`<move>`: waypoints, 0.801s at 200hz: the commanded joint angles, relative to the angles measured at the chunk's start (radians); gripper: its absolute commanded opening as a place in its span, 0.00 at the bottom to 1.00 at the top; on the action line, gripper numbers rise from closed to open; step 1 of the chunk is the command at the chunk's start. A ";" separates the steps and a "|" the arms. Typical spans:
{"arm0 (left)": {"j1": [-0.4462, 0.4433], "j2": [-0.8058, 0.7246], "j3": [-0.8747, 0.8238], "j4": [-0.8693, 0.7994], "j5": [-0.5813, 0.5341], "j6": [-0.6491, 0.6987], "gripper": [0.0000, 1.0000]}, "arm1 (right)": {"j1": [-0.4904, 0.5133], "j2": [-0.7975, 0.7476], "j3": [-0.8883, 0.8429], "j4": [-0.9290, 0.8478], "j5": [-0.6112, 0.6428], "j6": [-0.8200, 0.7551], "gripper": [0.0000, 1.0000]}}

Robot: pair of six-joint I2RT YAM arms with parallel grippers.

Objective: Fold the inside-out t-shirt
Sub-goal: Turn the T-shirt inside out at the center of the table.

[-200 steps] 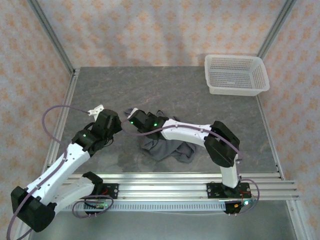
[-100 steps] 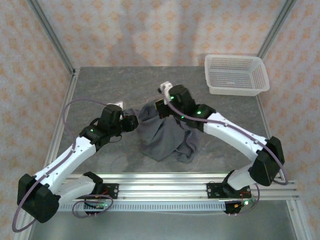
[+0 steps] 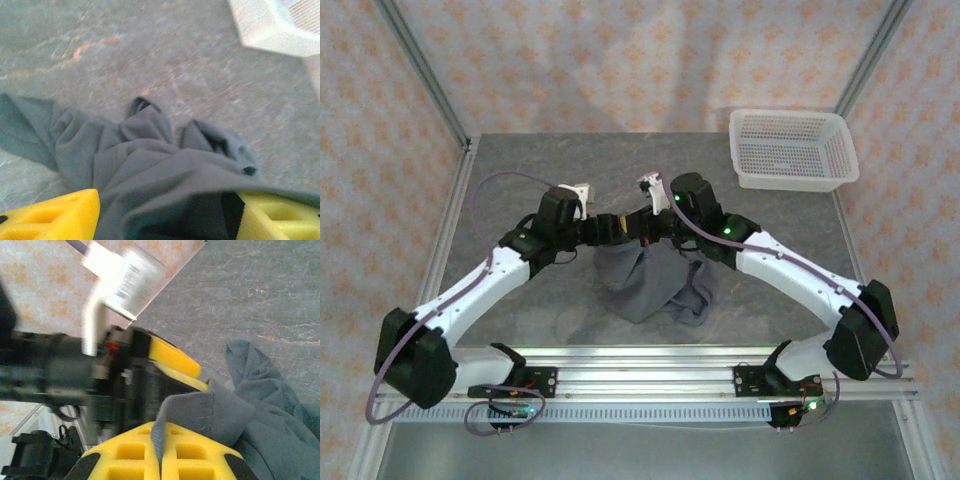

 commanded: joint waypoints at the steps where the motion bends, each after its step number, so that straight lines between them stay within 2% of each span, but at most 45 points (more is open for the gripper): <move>1: 0.002 0.025 -0.015 -0.011 -0.084 -0.017 0.61 | -0.003 -0.062 0.001 0.050 0.011 0.022 0.00; 10: 0.005 0.025 -0.035 0.003 -0.095 -0.029 0.53 | -0.004 -0.067 0.002 0.038 0.040 0.025 0.00; 14: 0.006 0.022 -0.042 0.010 -0.096 -0.036 0.46 | -0.005 -0.066 0.002 0.034 0.049 0.023 0.00; 35: 0.016 -0.019 -0.054 0.042 -0.081 -0.065 0.00 | -0.012 -0.067 -0.013 0.019 0.054 0.017 0.00; 54: 0.023 -0.087 -0.003 0.019 -0.054 -0.074 0.00 | -0.014 -0.073 -0.047 0.003 0.078 -0.003 0.02; 72: 0.029 -0.164 0.077 -0.003 -0.011 -0.080 0.00 | -0.014 -0.077 -0.113 -0.004 0.199 -0.015 0.09; 89: 0.029 -0.206 0.172 -0.048 0.020 -0.073 0.00 | -0.015 -0.061 -0.159 -0.035 0.297 0.010 0.09; 114: 0.029 -0.215 0.287 -0.120 0.073 -0.054 0.00 | -0.015 -0.080 -0.193 -0.066 0.253 0.016 0.17; 160: 0.029 -0.193 0.304 -0.143 0.138 -0.062 0.00 | -0.014 -0.239 -0.214 -0.047 0.231 -0.042 0.44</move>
